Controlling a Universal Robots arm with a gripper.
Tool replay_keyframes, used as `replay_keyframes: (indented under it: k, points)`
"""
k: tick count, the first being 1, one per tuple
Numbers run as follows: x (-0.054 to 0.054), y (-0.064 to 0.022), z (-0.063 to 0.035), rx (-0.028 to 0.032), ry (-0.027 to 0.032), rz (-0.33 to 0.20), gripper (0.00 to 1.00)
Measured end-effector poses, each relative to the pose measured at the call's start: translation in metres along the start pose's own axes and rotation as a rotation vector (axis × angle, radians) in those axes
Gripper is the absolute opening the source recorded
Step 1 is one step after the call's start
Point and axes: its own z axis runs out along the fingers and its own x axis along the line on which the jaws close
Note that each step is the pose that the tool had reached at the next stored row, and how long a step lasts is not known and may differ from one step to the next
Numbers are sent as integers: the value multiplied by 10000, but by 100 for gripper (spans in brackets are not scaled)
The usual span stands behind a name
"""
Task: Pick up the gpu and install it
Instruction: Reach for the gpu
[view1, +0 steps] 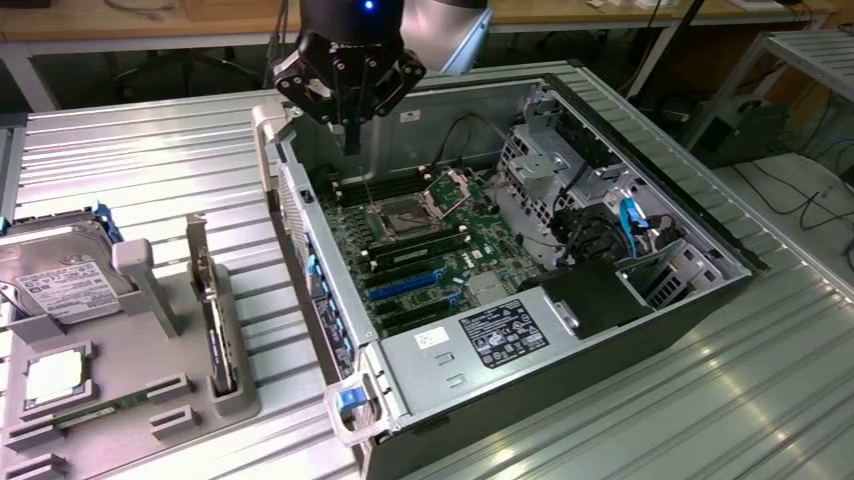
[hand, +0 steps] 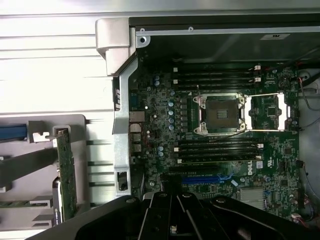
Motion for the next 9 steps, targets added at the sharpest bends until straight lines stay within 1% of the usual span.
replay_keyframes:
  k: [9]
  points:
    - [88, -6, 1, -1, 5, -55, 11]
